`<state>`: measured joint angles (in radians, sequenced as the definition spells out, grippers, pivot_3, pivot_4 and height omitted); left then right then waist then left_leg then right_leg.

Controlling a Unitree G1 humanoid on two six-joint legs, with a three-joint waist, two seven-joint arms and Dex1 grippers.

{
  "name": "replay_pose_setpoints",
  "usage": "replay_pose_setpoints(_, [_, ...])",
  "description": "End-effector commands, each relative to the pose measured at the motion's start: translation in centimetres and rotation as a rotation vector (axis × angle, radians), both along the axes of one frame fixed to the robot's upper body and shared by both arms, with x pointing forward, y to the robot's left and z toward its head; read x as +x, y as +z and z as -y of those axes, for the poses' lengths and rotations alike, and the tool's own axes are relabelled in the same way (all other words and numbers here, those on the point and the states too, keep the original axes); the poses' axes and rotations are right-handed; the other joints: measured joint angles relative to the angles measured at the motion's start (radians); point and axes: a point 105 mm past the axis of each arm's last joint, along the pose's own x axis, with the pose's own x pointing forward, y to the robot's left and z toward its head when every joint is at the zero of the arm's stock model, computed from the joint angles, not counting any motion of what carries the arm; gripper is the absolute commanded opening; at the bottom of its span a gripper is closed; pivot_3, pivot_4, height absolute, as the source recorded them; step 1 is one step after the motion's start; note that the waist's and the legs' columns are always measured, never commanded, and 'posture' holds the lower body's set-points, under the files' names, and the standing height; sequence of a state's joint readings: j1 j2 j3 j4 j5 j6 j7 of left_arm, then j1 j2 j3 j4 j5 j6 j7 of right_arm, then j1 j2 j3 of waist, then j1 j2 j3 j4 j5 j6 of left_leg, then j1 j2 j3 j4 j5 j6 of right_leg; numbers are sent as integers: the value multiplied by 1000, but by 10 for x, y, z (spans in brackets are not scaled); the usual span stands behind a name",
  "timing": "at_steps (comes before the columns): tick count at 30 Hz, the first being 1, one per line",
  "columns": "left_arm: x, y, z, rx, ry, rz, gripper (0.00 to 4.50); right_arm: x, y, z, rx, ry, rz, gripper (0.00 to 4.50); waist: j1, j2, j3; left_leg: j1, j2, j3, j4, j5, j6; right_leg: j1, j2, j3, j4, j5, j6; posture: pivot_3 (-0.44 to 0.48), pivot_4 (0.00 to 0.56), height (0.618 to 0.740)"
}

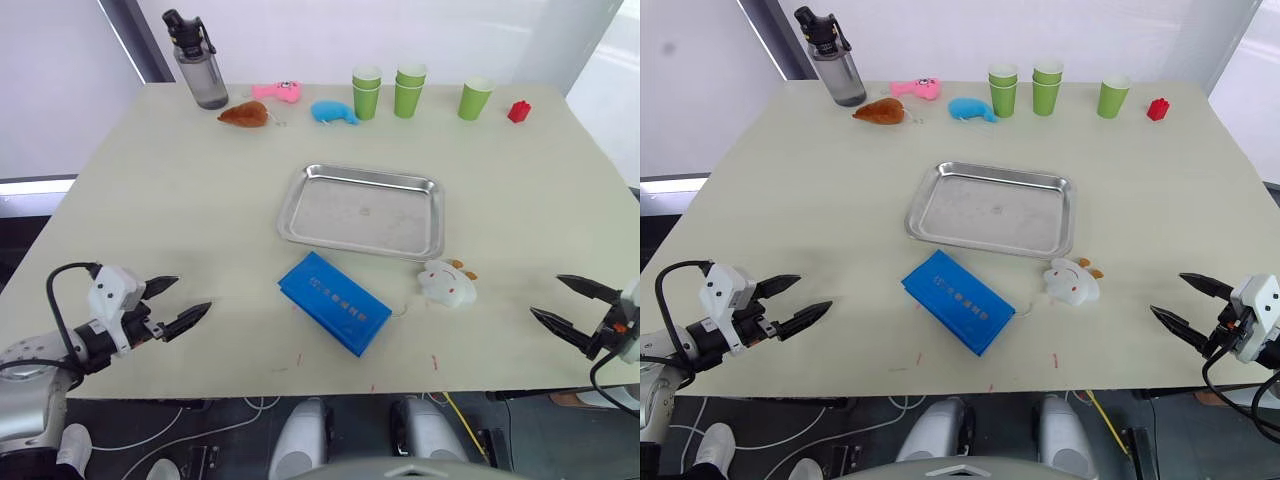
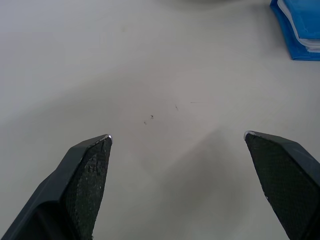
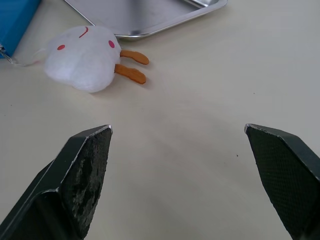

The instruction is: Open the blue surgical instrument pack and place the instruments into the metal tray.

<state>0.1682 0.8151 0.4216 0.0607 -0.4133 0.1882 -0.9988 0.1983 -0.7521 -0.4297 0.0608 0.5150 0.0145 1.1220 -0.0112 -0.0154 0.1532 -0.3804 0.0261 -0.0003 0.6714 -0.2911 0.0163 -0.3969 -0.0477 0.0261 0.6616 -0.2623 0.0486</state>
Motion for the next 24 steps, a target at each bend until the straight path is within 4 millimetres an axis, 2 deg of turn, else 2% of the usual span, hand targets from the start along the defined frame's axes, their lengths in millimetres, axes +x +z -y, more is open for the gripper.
replay_pose_setpoints(1, [-2,10,-4,19,2,43,4500,1,5,0,-12,9,34,4464,0,0,0,0,0,0,0,0,0,0,0,0,0,0,0,0,150,734])
replay_pose_setpoints(17, [2,11,-8,23,-11,32,4500,-9,-4,-2,-12,0,25,4464,0,0,0,0,0,0,0,0,0,0,0,0,0,0,0,0,150,734])
replay_pose_setpoints(24, [15,14,-4,-9,-63,16,4500,-30,-4,-30,34,145,-97,4464,3,0,0,0,0,-1,0,0,0,0,0,-1,1,0,0,0,150,734])
